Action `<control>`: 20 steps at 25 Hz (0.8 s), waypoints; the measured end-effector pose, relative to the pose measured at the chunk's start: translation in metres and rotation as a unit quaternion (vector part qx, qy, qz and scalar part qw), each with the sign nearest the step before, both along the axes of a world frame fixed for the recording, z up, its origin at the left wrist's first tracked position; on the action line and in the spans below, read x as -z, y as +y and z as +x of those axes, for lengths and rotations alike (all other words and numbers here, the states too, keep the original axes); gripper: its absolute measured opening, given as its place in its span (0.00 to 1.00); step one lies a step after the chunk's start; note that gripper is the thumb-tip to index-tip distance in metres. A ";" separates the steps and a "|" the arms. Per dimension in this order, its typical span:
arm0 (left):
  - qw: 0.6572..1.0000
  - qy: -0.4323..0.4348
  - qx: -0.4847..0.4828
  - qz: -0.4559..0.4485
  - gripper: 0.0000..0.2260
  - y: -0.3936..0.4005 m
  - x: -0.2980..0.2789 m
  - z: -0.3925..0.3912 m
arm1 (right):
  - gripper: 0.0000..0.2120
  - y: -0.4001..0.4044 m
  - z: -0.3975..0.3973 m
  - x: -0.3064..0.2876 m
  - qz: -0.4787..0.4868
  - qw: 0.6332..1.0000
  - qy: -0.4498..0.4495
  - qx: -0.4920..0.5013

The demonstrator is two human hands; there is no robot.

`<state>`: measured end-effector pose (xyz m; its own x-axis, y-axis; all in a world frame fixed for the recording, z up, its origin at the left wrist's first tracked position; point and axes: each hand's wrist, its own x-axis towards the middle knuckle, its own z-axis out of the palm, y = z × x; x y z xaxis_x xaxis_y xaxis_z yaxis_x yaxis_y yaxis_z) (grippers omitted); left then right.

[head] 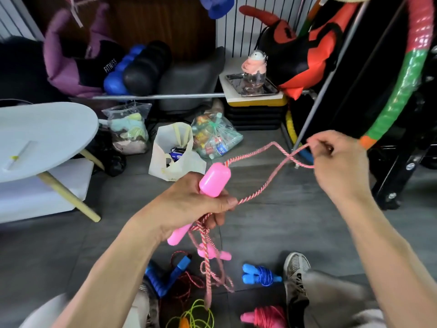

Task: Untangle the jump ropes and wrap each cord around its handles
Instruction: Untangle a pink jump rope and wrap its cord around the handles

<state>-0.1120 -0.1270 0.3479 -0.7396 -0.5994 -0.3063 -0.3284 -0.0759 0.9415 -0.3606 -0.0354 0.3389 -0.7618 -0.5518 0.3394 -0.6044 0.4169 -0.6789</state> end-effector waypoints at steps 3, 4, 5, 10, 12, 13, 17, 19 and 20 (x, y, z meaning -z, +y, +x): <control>0.990 0.106 -0.084 0.048 0.04 0.009 0.001 -0.009 | 0.11 -0.008 0.059 0.008 -0.038 0.975 -0.166 -0.145; 0.975 0.151 -0.133 0.098 0.04 0.010 0.001 -0.012 | 0.08 -0.008 0.076 0.010 -0.055 0.938 -0.269 -0.210; 0.955 0.189 -0.175 0.148 0.03 0.010 0.000 -0.015 | 0.05 -0.008 0.091 0.011 -0.052 0.893 -0.357 -0.268; 0.889 0.265 -0.278 0.249 0.04 0.002 -0.001 -0.015 | 0.17 -0.007 0.104 0.009 -0.068 0.835 -0.420 -0.348; 0.874 0.300 -0.283 0.256 0.05 -0.001 0.000 -0.013 | 0.12 -0.007 0.101 0.008 -0.068 0.860 -0.374 -0.340; 0.881 0.300 -0.272 0.243 0.07 -0.001 0.000 -0.012 | 0.07 -0.008 0.100 0.008 -0.063 0.873 -0.348 -0.335; 0.960 0.200 -0.171 0.097 0.14 0.010 0.009 -0.012 | 0.07 -0.008 0.102 0.007 -0.077 0.901 -0.294 -0.309; 0.958 0.189 -0.204 0.063 0.07 0.012 0.012 -0.014 | 0.07 -0.006 0.102 0.005 -0.075 0.918 -0.254 -0.297; 0.950 0.195 -0.237 0.056 0.04 0.011 0.013 -0.016 | 0.06 -0.006 0.101 0.005 -0.072 0.924 -0.254 -0.276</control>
